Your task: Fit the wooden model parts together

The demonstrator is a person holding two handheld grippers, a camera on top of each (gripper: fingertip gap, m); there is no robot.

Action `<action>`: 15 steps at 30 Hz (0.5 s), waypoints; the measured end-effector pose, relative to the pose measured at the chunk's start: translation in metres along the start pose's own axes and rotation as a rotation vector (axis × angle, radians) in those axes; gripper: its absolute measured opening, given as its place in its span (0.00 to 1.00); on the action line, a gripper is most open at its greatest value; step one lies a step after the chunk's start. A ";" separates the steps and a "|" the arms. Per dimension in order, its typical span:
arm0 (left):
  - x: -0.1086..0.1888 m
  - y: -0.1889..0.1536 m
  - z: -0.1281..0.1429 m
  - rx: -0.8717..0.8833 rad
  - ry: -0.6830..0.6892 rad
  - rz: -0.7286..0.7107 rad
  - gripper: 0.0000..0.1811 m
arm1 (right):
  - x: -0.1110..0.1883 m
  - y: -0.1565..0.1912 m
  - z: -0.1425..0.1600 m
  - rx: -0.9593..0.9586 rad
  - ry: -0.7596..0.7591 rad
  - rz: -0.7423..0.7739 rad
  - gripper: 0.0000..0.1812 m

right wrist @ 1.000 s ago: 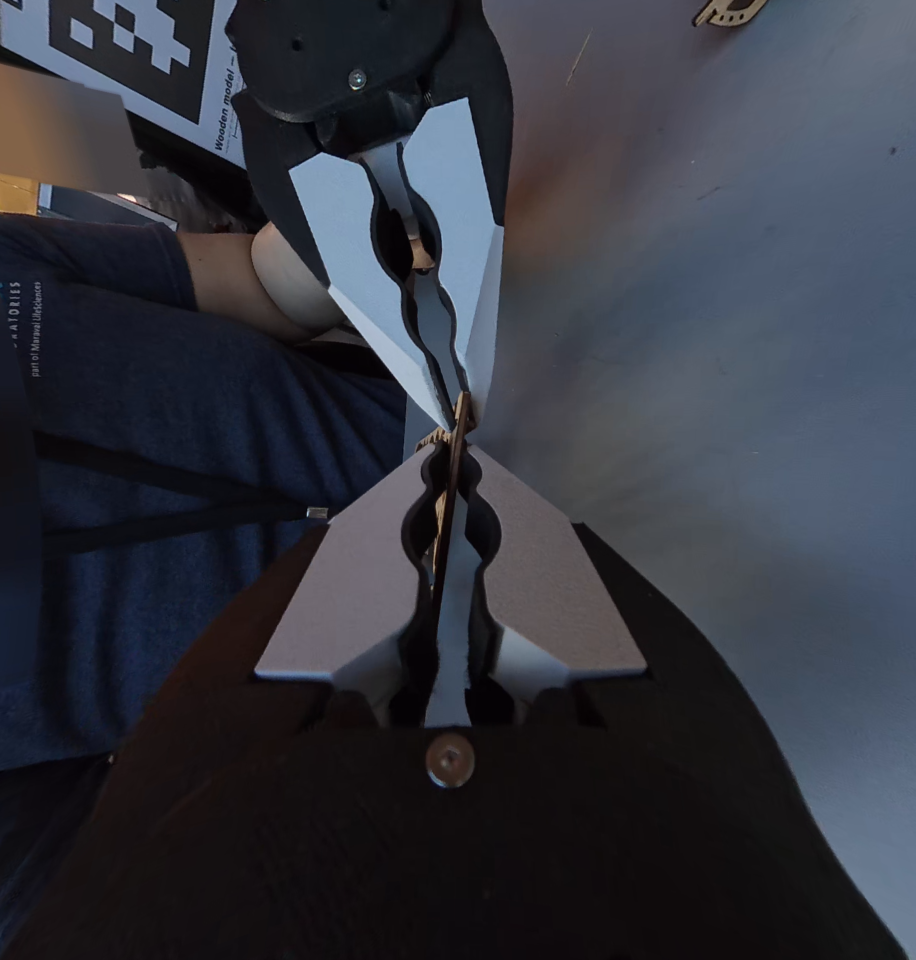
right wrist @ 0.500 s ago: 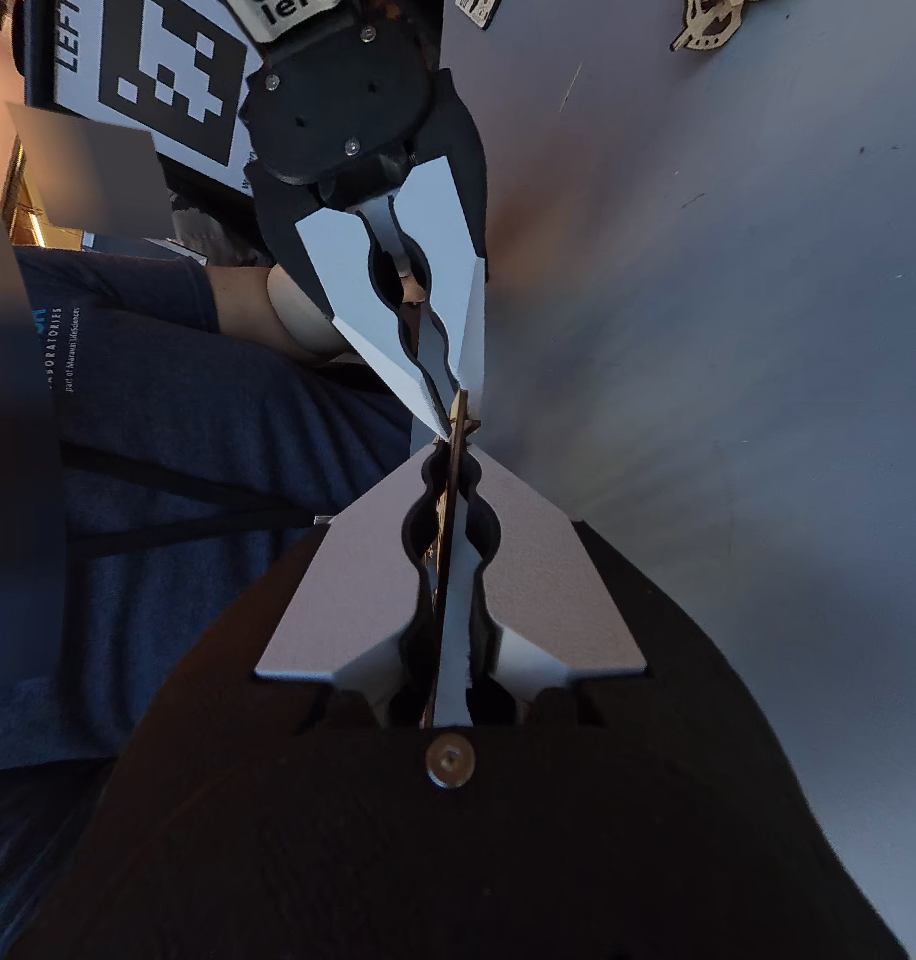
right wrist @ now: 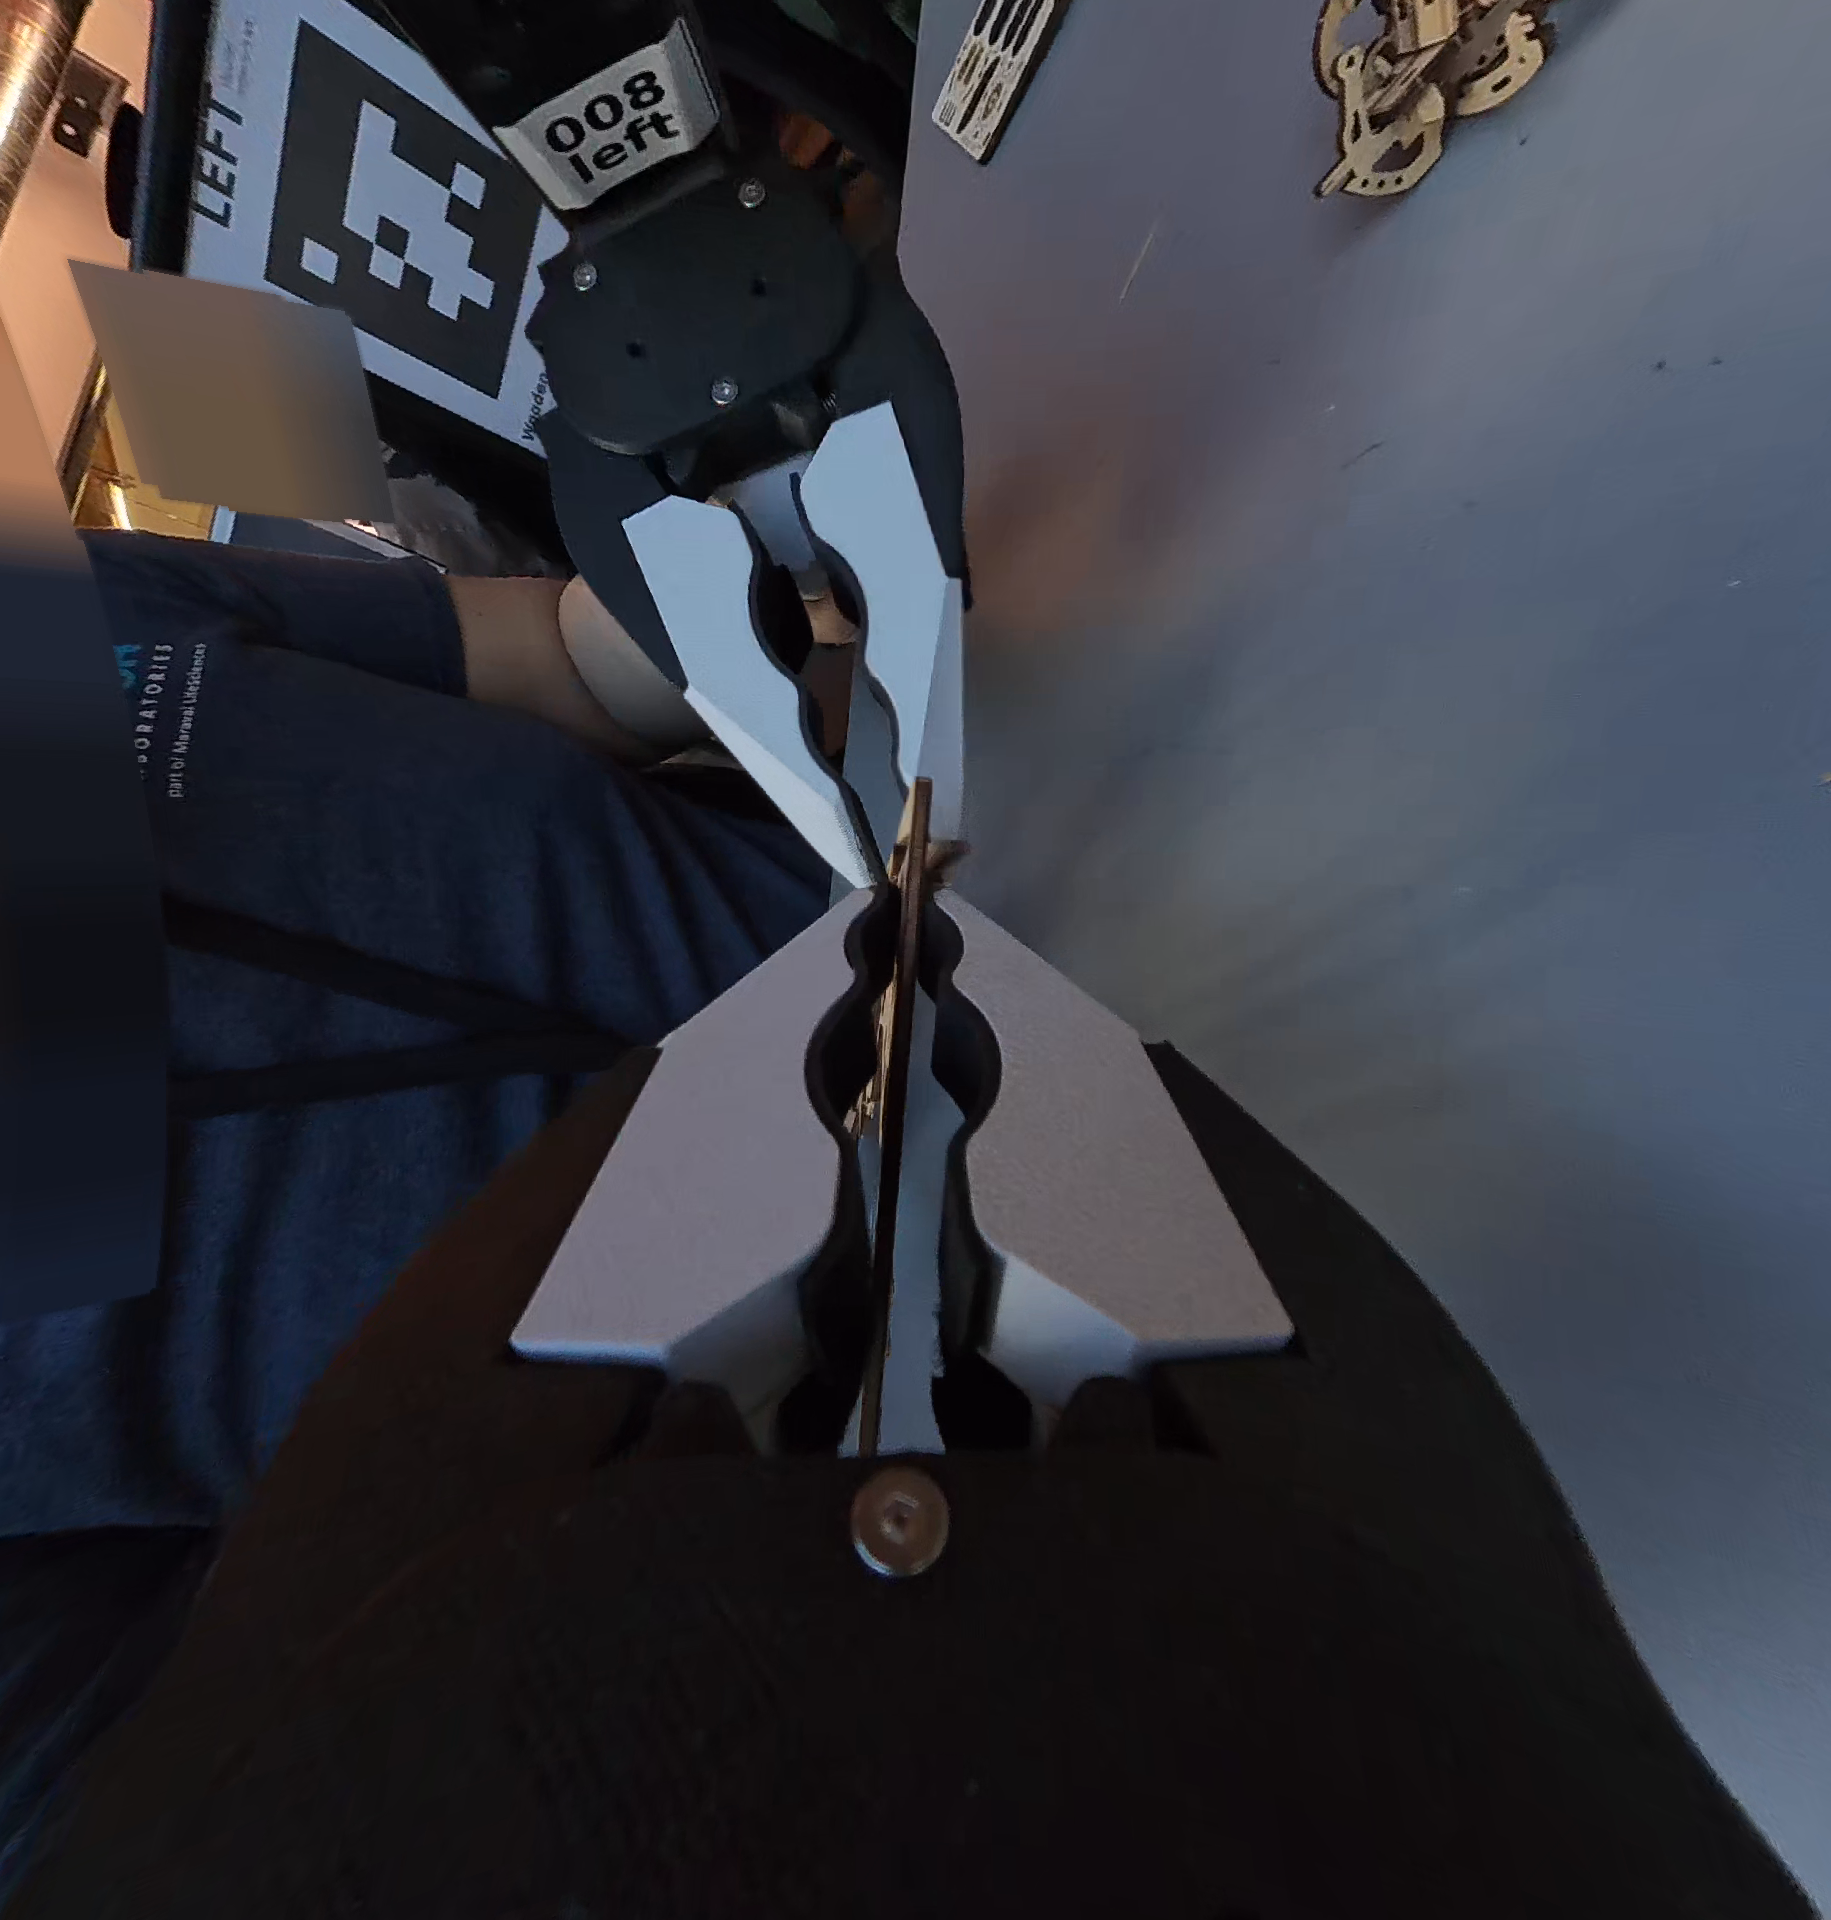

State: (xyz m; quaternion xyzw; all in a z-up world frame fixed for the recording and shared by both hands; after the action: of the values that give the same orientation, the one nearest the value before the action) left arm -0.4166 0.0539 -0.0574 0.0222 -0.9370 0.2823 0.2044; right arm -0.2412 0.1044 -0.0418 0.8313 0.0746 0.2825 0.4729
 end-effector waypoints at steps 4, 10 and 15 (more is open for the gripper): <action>-0.001 -0.001 0.002 0.018 -0.029 0.001 0.03 | 0.002 -0.002 0.001 -0.006 0.008 -0.013 0.01; 0.011 -0.002 -0.003 0.025 -0.070 0.013 0.03 | -0.003 0.000 0.003 0.019 0.053 -0.030 0.01; 0.013 -0.002 -0.001 -0.004 -0.049 -0.005 0.07 | -0.003 0.001 0.003 0.019 0.041 -0.029 0.01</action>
State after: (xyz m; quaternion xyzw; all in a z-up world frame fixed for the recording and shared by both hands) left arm -0.4275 0.0537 -0.0500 0.0311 -0.9423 0.2791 0.1821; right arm -0.2423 0.1004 -0.0431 0.8285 0.0991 0.2920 0.4674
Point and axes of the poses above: each gripper's, where its closed fingertips meet, x back along the fingers, z out of its underside, y = z × x across the jaws, the point moved 10 cm from there along x, back along the fingers, and after that the axes turned 6 degrees about -x, right-handed, at the moved point
